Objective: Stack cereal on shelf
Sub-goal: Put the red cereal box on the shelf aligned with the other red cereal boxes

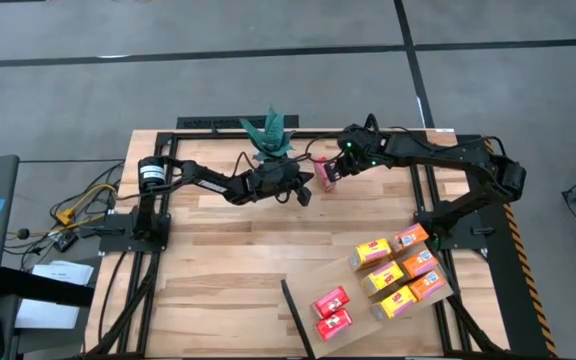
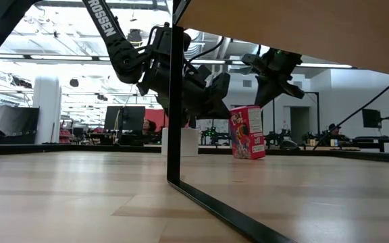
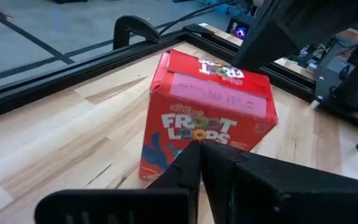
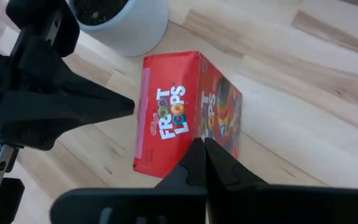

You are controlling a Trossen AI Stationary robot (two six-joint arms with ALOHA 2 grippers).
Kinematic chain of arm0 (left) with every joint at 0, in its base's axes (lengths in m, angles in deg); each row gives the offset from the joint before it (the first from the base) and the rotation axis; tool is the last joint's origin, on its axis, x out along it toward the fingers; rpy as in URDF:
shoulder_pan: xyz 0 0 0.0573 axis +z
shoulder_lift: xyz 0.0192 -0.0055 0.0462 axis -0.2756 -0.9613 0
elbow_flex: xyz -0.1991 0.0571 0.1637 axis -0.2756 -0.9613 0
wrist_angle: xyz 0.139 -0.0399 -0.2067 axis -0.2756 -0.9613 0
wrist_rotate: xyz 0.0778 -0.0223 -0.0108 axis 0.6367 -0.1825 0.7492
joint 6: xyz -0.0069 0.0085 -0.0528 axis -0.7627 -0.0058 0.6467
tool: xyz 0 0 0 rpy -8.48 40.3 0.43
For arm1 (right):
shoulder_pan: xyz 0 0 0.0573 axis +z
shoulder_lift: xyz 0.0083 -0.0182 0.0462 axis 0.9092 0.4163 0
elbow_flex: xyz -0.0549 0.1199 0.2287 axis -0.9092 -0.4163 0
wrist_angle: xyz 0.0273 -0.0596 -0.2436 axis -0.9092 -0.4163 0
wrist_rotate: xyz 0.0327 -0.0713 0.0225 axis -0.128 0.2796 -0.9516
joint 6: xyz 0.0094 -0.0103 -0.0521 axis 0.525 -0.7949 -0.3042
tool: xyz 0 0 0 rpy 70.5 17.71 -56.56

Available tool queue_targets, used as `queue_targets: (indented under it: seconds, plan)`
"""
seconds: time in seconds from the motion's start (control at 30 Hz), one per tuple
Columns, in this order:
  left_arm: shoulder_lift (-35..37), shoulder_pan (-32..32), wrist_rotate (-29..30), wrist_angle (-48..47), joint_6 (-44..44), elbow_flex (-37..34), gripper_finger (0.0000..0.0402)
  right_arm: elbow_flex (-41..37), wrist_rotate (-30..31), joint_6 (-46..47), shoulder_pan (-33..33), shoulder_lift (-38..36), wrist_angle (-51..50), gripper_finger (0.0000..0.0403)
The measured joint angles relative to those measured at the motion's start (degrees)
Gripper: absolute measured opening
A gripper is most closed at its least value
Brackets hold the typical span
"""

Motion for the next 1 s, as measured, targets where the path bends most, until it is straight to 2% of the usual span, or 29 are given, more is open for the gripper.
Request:
queue_targets:
  seconds: [0.23, 0.33, 0.47, 0.57, 0.83, 1.0]
  plan:
    - [0.0, 0.0, 0.0, 0.0, 0.2, 0.0, 0.0, 0.0, -1.9, -0.6, 0.0, 0.0, 1.6, 0.0005]
    - [0.0, 0.0, 0.1, 0.0, -0.1, 0.0, 0.0, 0.0, -0.4, -0.4, 0.4, 0.0, 1.4, 0.0005]
    - [0.0, 0.0, 0.1, 0.0, -0.2, 0.0, 0.0, 0.0, 5.4, 2.5, 0.3, -0.1, -2.5, 0.0005]
    - [0.0, 0.0, 0.1, 0.0, -0.2, 0.0, 0.0, 0.2, 6.0, 2.1, -0.4, 0.6, -3.3, 0.0005]
    - [0.0, 0.0, 0.1, 0.0, 0.1, 0.0, 0.0, -0.5, 4.5, 1.8, -0.6, 7.4, -2.5, 0.0006]
    - [0.1, 0.0, 0.0, -0.1, 0.1, 0.0, 0.0, 0.1, -0.2, 1.3, -0.1, 10.4, 1.2, 0.0006]
